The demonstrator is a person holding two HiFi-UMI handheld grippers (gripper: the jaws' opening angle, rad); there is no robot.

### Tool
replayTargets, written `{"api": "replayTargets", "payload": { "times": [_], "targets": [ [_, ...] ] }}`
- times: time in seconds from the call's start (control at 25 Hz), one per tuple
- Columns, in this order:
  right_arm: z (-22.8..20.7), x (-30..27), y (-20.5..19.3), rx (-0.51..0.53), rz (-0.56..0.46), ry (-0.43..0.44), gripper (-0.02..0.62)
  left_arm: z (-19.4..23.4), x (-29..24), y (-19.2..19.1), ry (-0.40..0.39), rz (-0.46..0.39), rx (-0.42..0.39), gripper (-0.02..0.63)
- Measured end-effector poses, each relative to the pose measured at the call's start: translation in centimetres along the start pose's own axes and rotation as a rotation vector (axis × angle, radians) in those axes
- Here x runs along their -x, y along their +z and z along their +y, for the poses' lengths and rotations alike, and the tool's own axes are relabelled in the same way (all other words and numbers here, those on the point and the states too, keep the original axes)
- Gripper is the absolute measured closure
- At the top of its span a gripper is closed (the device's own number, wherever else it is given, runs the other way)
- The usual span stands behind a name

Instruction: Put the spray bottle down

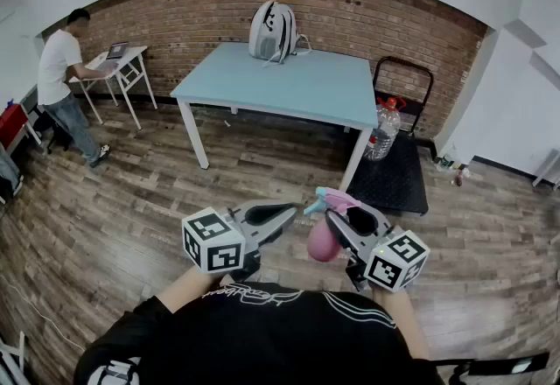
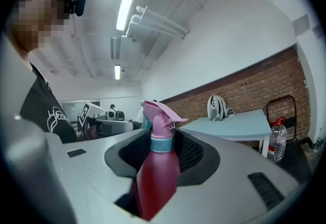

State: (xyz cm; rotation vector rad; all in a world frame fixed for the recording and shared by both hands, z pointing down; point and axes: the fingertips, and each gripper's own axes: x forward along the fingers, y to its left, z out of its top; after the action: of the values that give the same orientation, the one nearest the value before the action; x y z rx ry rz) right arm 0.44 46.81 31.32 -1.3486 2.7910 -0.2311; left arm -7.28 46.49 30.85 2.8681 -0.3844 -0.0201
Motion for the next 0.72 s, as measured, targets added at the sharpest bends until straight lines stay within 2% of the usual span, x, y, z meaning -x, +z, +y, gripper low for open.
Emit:
{"api": "replayTargets", "payload": {
  "times": [0.32, 0.48, 0.72],
  "targets": [
    [-0.3, 0.9, -0.5, -0.022, -0.025, -0.034, 0.448, -0.8, 0.1, -0.8, 0.001, 0.007, 0.012, 0.6],
    [-0.7, 0.5, -0.4, -0.069, -0.055, -0.036, 0.448, -0.4, 0.6, -1.1, 0.014, 0.014, 0.022, 0.6],
    [-1.3, -0.7, -1.6, -0.08, -0.023, -0.019, 0.448, 1.2, 1.1, -1.7, 0.053, 0.012, 0.052, 0.6]
  ]
}}
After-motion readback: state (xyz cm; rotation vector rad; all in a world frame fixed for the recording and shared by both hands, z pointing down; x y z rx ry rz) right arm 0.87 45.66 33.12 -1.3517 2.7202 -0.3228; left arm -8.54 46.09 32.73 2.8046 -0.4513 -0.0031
